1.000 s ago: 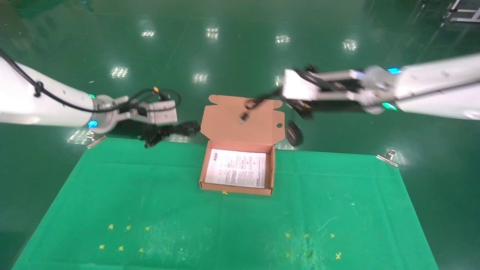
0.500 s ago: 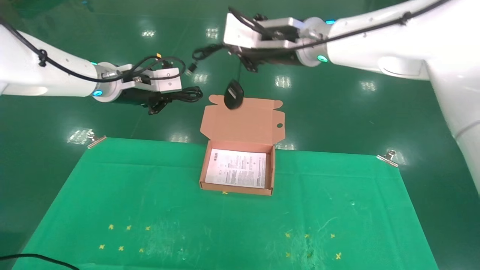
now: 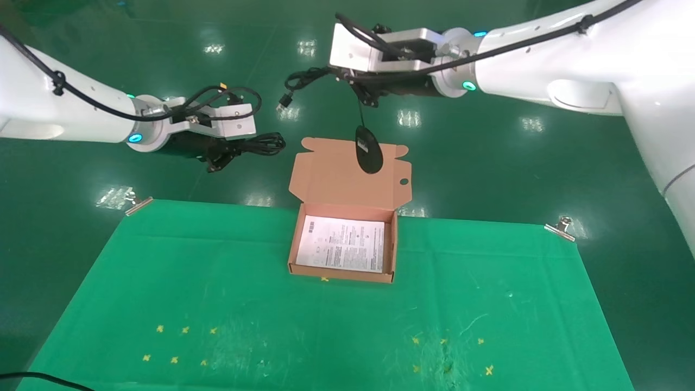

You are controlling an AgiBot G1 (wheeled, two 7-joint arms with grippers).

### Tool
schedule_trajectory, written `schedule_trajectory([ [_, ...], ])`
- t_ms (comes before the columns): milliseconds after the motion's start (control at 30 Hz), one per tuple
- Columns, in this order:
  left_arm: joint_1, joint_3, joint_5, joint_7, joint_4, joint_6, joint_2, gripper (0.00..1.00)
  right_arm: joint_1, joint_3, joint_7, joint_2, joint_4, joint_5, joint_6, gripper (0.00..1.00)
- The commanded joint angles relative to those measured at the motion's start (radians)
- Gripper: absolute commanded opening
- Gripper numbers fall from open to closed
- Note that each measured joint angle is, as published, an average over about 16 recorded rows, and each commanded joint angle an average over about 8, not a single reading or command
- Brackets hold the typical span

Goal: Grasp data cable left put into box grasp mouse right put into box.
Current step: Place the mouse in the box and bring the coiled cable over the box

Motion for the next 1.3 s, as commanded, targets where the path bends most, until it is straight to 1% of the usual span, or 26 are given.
schedule_trajectory([
  [33,0.004,0.002,0.001,0.001,0.005,0.003,-0.002,0.0,-0.008,-0.008,0.003,0.009,0.011,0.006,-0.005,0.0],
  [200,0.008,0.024,0.041,-0.036,-0.006,0.021,-0.017,0.0,-0.052,-0.042,0.026,0.007,0.025,0.007,-0.002,0.0],
  [433,0.001,0.066,0.124,-0.148,-0.06,0.07,-0.054,0.0,-0.108,-0.108,0.063,-0.003,0.051,0.016,0.023,0.0],
  [633,0.001,0.091,0.185,-0.267,-0.164,0.129,-0.098,0.0,-0.147,-0.188,0.109,-0.01,0.087,0.039,0.061,0.0],
  [833,0.026,0.104,0.225,-0.369,-0.299,0.164,-0.142,0.0,-0.177,-0.274,0.175,-0.013,0.119,0.088,0.104,0.0],
  [1033,0.049,0.11,0.255,-0.447,-0.409,0.187,-0.178,0.0,-0.207,-0.355,0.29,-0.016,0.085,0.14,0.178,0.0],
  [1133,0.057,0.112,0.267,-0.475,-0.449,0.195,-0.19,0.0,-0.22,-0.401,0.378,-0.017,0.046,0.157,0.208,0.0],
  [1267,0.065,0.114,0.278,-0.503,-0.487,0.204,-0.202,0.0,-0.227,-0.462,0.508,-0.018,0.004,0.177,0.224,0.0],
  [1300,0.067,0.114,0.281,-0.508,-0.494,0.206,-0.205,0.0,-0.226,-0.476,0.538,-0.018,-0.001,0.181,0.225,0.03],
])
